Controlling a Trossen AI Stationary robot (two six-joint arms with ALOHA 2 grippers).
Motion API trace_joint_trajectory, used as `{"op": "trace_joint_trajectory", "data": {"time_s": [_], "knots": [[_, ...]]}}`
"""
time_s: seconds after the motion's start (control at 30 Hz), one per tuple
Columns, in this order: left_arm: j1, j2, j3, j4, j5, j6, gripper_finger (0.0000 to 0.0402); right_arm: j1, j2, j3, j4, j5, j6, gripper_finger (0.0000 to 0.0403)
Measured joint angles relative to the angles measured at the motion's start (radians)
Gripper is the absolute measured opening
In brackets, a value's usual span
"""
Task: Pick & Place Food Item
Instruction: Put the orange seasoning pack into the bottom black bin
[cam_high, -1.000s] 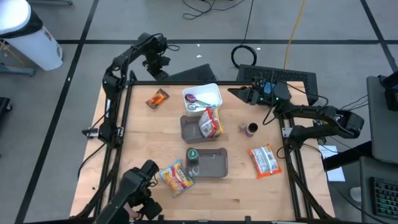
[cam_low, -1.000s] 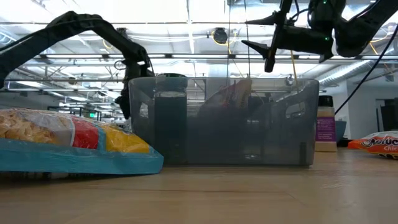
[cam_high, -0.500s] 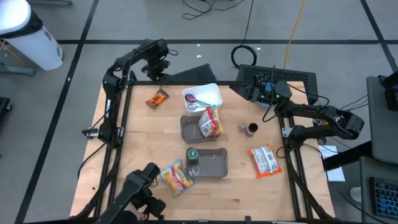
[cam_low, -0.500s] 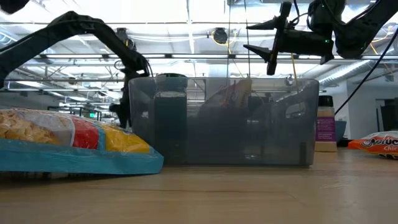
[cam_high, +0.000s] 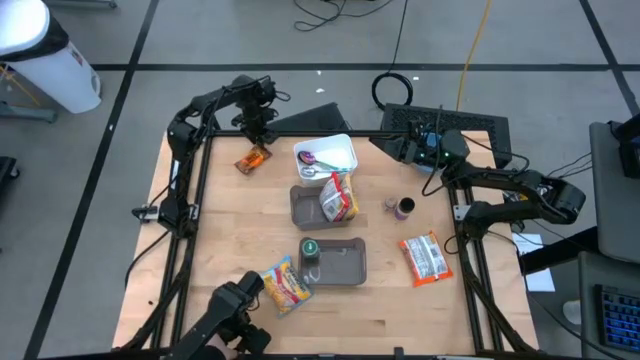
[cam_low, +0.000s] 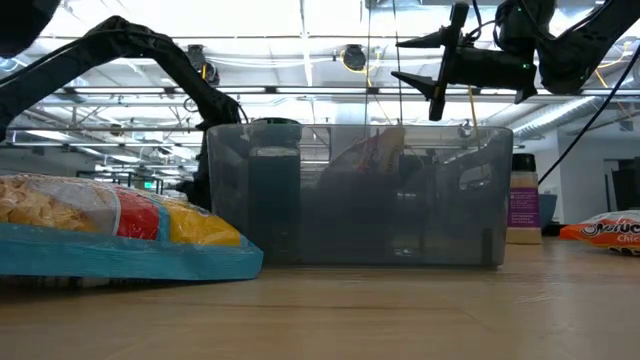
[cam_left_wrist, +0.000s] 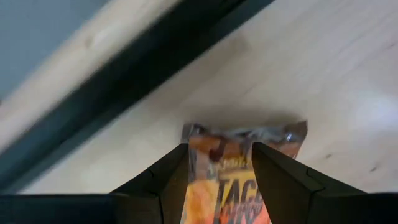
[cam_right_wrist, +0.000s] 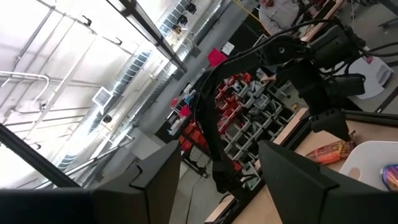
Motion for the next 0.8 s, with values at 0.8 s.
{"op": "trace_joint_trajectory", "data": {"time_s": [0.8], "knots": [[-0.037,0.000,0.000,0.032,0.012,0.478,0.0184,0.001,0.000,0.000,-0.004,0.000,0.015,0.0210]]}}
